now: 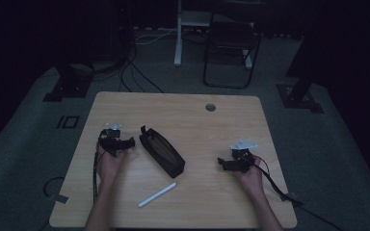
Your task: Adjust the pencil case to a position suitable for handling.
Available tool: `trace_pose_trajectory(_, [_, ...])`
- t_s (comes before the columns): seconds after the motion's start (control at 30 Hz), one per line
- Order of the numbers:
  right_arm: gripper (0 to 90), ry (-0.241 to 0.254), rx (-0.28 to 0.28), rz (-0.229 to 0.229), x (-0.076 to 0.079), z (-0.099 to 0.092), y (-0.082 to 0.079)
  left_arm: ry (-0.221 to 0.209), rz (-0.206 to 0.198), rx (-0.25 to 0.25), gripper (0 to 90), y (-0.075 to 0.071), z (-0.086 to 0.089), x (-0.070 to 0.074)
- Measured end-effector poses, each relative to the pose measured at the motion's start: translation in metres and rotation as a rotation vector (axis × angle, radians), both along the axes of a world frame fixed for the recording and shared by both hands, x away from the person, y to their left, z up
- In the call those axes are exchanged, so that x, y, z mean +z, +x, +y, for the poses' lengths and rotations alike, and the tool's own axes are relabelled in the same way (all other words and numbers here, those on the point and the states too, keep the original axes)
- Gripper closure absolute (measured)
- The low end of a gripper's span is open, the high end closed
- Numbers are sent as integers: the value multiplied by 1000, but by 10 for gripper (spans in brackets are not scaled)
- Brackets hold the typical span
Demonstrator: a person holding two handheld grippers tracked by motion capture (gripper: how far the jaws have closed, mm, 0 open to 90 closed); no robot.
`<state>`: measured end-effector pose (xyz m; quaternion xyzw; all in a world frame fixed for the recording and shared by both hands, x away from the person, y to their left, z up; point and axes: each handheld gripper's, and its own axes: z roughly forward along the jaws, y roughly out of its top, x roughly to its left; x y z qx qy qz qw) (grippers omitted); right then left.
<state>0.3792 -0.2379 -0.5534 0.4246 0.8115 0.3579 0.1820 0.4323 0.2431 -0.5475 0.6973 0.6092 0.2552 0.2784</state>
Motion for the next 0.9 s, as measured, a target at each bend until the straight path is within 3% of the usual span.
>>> trace_pose_trajectory(0.27, [203,2,-9,0,0,-1,-2,6,21,-71,201,-8,9,4])
trace_pose_trajectory(0.3, [221,4,-10,-2,0,-1,-2,6,27,-84,201,-10,11,6])
trace_pose_trajectory(0.43, [316,9,-17,-13,1,-3,-6,6,54,-100,359,-13,14,11])
trace_pose_trajectory(0.57, [407,4,-41,2,4,-3,-7,13,74,-117,376,-15,15,13])
trace_pose_trajectory(0.67, [419,10,-41,11,5,-3,-8,13,85,-120,452,-16,15,14])
trace_pose_trajectory(0.7, [422,16,-42,17,5,-2,-9,-6,93,-121,452,-17,16,16])
trace_pose_trajectory(0.87, [416,21,-24,-6,12,6,-15,-25,65,-130,469,-21,15,23])
trace_pose_trajectory(0.9, [412,25,-23,-9,14,7,-16,-30,40,-134,469,-24,14,30])
